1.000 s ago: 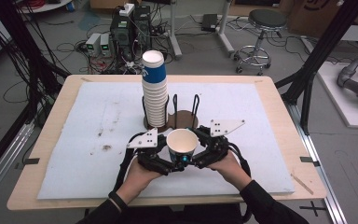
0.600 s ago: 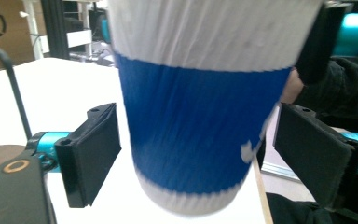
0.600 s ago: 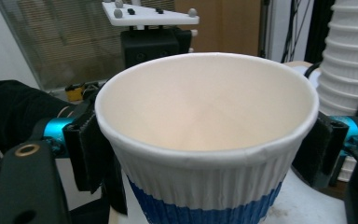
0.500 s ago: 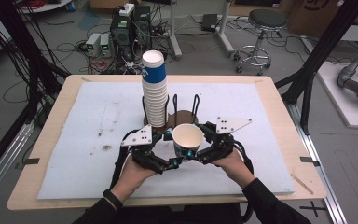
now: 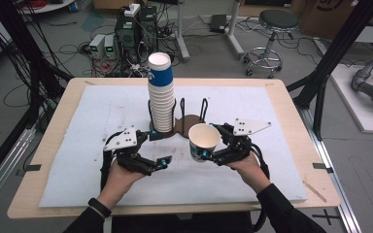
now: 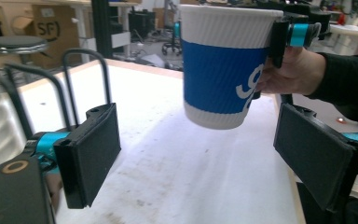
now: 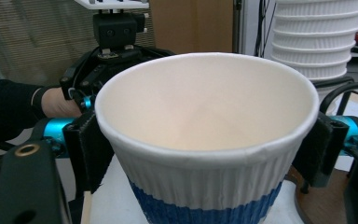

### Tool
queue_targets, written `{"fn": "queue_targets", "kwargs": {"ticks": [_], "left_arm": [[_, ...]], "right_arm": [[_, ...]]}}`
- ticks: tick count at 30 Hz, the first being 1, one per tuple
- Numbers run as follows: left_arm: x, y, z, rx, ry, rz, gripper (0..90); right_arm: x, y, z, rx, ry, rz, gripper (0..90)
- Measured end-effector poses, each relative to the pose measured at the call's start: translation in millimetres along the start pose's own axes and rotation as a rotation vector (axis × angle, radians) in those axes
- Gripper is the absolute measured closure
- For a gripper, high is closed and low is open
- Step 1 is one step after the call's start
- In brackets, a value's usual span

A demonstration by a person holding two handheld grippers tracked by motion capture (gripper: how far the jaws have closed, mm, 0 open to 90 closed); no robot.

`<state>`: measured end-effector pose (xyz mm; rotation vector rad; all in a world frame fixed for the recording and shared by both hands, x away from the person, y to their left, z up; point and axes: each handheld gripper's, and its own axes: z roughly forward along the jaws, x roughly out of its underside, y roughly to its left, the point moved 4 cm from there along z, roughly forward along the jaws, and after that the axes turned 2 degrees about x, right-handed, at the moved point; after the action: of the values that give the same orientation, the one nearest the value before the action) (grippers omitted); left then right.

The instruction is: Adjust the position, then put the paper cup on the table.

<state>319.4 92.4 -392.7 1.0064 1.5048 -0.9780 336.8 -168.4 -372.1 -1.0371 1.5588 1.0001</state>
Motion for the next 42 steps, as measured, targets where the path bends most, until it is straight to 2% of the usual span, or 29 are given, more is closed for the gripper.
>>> {"fn": "queue_targets", "kwargs": {"ticks": [10,16,25,30,34,37,42], "left_arm": [[1.0,5.0,-17.1,-0.047,-0.024,0.006,14.5],[6.4,8.6,-21.2,-0.082,-0.028,0.008,14.5],[10.5,13.6,-27.5,-0.117,-0.03,0.004,14.5],[11.7,13.1,-25.3,-0.117,-0.028,0.003,14.5],[11.6,11.0,-23.0,-0.114,-0.027,0.014,14.5],[11.6,11.2,-23.0,-0.129,-0.022,0.03,14.5],[13.7,14.6,-26.2,-0.14,-0.024,0.024,14.5]], "right_arm": [[1.0,-5.7,-7.0,0.028,0.0,-0.001,19.5],[1.4,-11.5,-10.6,0.054,-0.005,0.001,19.5],[1.6,-11.9,-12.0,0.063,0.001,0.0,19.4],[2.5,-10.9,-12.7,0.072,0.015,-0.011,19.4],[1.3,-10.1,-15.2,0.075,0.005,-0.014,19.4],[0.3,-11.3,-17.4,0.083,-0.002,-0.011,19.4],[-0.1,-14.2,-20.0,0.094,-0.007,-0.009,19.4]]}}
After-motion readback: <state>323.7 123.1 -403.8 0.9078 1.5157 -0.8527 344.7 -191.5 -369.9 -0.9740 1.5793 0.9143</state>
